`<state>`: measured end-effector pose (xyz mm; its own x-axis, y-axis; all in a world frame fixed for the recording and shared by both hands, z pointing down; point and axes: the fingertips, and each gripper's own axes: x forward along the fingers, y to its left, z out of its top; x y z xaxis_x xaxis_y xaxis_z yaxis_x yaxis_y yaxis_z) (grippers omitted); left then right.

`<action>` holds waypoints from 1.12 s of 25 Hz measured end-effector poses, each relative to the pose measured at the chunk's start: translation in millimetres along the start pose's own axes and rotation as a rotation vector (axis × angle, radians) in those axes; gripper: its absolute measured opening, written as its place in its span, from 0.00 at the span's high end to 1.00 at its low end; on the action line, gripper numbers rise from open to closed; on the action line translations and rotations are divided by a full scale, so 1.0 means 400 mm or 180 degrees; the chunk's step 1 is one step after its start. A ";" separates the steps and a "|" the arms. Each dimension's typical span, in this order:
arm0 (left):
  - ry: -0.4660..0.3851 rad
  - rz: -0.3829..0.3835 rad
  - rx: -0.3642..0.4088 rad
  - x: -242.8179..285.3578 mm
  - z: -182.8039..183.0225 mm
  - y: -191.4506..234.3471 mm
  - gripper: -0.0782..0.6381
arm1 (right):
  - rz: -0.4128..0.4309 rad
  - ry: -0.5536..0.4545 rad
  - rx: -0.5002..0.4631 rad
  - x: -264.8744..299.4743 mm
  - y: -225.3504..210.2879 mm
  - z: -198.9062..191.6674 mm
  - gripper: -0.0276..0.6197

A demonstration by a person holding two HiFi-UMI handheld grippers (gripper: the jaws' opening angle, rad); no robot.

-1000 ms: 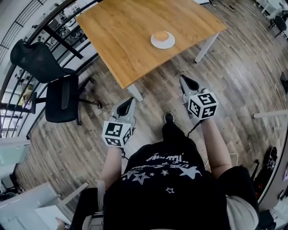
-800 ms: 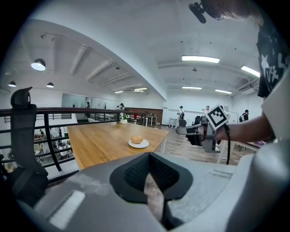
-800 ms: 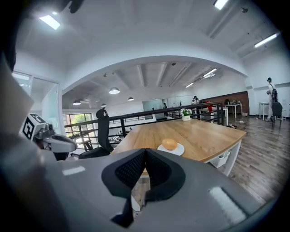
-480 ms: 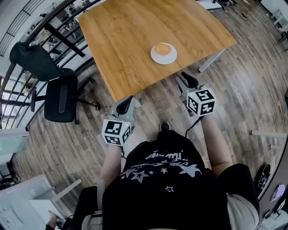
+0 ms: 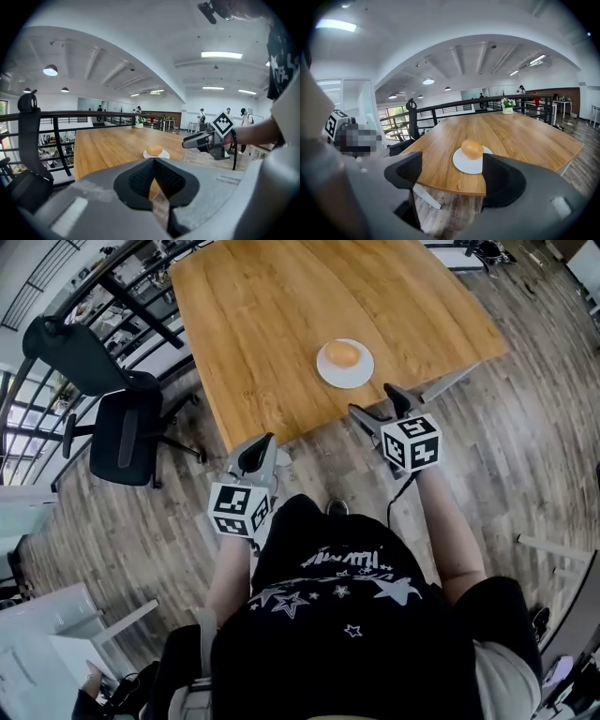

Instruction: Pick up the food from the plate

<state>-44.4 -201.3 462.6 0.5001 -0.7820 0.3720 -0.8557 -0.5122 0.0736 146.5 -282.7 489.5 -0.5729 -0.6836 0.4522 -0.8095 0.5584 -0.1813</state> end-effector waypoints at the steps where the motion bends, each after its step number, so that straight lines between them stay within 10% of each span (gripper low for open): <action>1: 0.0017 -0.0001 0.0003 0.005 0.000 0.002 0.89 | -0.0006 0.0053 -0.0016 0.009 -0.004 -0.005 0.35; 28: 0.0322 -0.0272 -0.0178 0.352 0.006 0.241 0.89 | -0.0130 0.0859 -0.0680 0.368 -0.201 0.010 0.35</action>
<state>-56.1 -361.5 519.7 0.5578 -0.6952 0.4534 -0.8181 -0.5525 0.1593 126.8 -430.1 567.1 -0.4629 -0.5745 0.6751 -0.7695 0.6385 0.0158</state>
